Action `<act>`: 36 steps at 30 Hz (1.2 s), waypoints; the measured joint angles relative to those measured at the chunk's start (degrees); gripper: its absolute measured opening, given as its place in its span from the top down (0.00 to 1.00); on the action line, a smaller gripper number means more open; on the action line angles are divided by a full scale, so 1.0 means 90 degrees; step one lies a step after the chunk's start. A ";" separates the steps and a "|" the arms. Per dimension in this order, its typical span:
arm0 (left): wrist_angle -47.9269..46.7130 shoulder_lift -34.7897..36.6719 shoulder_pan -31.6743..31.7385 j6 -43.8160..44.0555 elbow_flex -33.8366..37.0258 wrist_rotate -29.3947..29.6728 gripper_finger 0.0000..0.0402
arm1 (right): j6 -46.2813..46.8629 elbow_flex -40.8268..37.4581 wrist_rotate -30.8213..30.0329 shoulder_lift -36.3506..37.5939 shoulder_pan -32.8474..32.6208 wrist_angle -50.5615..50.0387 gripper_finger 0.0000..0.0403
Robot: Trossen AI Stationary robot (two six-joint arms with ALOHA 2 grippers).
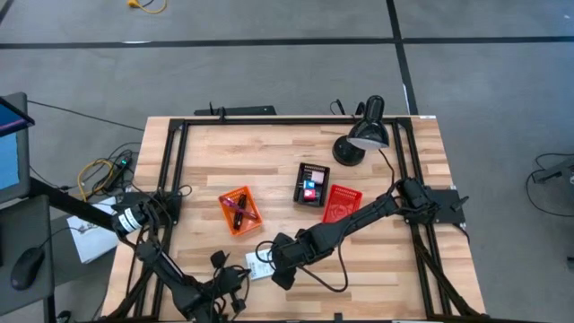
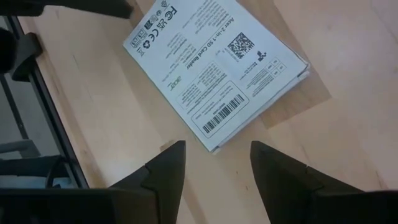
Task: Pick and place items into bin
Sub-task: Put the white card reader box into the red bin
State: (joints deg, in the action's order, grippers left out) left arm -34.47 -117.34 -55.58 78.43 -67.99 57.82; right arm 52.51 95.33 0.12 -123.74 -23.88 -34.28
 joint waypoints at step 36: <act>-0.0472 -0.0492 -0.0473 0.1401 -0.0002 -0.0394 1.00 | 0.0246 -0.0024 0.0165 -0.0332 0.0017 0.0996 0.47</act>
State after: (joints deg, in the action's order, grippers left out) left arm -38.71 -121.78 -59.84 91.05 -68.01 54.28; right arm 54.73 95.11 1.61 -126.73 -23.73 -25.32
